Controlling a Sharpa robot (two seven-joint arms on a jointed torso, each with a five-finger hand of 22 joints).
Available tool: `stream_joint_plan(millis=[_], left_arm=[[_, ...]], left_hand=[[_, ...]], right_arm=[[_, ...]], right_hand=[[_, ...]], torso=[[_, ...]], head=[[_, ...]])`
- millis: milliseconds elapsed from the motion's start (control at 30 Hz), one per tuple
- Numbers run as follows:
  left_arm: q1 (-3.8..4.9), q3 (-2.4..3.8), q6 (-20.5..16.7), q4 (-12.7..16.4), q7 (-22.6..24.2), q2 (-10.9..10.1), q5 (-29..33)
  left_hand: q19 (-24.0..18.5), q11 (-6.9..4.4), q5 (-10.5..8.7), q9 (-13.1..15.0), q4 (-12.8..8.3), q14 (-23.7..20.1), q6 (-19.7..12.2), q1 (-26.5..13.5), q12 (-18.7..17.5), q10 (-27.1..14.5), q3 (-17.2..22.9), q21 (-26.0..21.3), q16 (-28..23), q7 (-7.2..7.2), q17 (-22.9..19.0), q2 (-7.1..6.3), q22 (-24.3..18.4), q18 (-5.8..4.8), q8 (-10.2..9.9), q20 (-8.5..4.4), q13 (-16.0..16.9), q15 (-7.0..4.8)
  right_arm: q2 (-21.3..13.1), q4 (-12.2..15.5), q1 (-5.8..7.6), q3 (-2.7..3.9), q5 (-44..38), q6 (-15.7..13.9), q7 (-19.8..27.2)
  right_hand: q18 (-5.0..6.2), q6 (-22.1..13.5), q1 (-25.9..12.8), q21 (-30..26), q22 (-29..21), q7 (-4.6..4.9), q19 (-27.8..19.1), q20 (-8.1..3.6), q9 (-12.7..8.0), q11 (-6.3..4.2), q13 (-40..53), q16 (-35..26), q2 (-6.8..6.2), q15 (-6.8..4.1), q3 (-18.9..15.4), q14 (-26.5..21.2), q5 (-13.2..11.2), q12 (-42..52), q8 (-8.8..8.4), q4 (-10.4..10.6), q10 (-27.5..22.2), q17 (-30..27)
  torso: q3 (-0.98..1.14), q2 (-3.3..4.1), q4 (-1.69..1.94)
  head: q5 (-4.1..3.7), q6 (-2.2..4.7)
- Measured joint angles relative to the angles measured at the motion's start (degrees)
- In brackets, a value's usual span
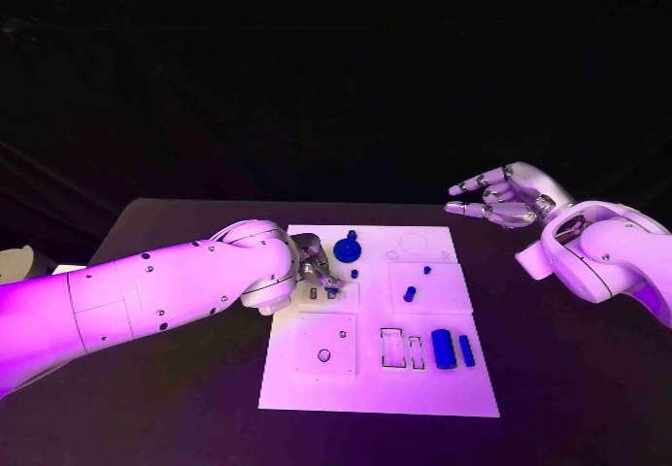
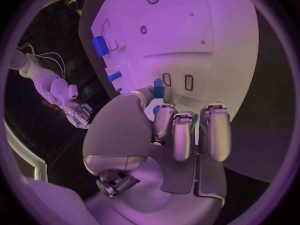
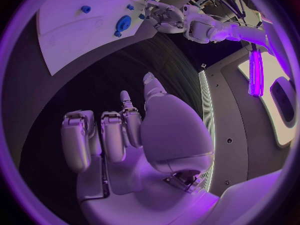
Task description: Assemble the parts on the task board
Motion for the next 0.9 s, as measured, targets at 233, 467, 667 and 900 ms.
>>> stream_joint_plan(millis=[233,467,667,900], left_arm=[[-0.5,-0.05,-0.09,-0.06,-0.06,0.1,-2.17],[-0.65,-0.06,0.79,-0.06,-0.12,0.12,-3.43],[-0.69,-0.06,1.7,-0.41,-0.16,0.27,-4.14],[-0.65,0.02,2.67,-0.79,-0.13,0.53,-4.7]], left_hand=[[0.0,0.0,-0.01,0.22,-0.18,0.0,0.0,-0.68,0.0,0.0,0.51,-0.01,0.0,0.0,-0.01,-0.23,0.0,0.0,0.28,0.0,-0.42,0.0],[0.0,0.0,-0.18,0.3,-0.56,0.0,0.0,-0.85,-0.4,0.0,0.88,-0.02,0.0,0.0,-0.01,-0.39,0.0,0.0,0.28,0.0,-0.84,0.0],[0.0,0.0,-0.22,0.43,-1.03,0.0,0.0,-1.02,-0.4,0.0,1.35,-0.03,0.0,0.0,-0.01,-0.57,0.0,0.0,0.44,0.0,-0.69,0.0],[0.0,0.0,-0.23,0.5,-1.07,0.0,0.0,-1.02,-0.4,0.0,1.38,-0.03,0.0,0.0,-0.02,-0.57,-0.01,0.0,0.67,0.0,-0.4,0.0]], right_arm=[[-0.01,-0.1,-0.04,-0.01,0.18,0.12,0.06],[-0.01,-0.27,-0.06,-0.01,0.58,0.28,0.12],[0.03,-0.31,-0.07,-0.02,0.77,0.45,0.19],[0.04,-0.32,-0.09,-0.02,0.9,0.62,0.28]], right_hand=[[0.01,0.0,0.0,0.0,-0.01,0.0,0.0,0.0,0.0,0.0,0.0,0.0,0.0,0.0,0.0,0.0,0.0,-0.24,0.0,0.0,0.0,0.05],[0.0,0.0,0.0,-0.23,-0.01,0.0,0.0,0.0,0.0,0.0,0.0,0.0,0.0,0.0,-0.1,0.0,0.0,-0.24,0.0,0.1,0.0,0.04],[0.0,0.0,0.0,-0.23,-0.02,0.0,0.0,0.0,0.0,0.0,0.0,0.0,0.0,0.0,-0.16,0.0,0.0,-0.24,0.0,0.16,0.0,0.04],[0.0,0.0,0.0,-0.23,-0.02,0.0,0.0,0.0,0.0,0.0,0.0,0.0,0.0,0.0,-0.16,0.0,0.0,-0.24,0.0,0.16,0.0,0.03]], torso=[[0.0,0.04,-0.01],[0.0,0.04,-0.01],[0.0,0.04,-0.01],[0.04,0.04,-0.01]], head=[[0.02,-0.08],[0.01,-0.22],[0.13,-0.27],[0.17,-0.32]])
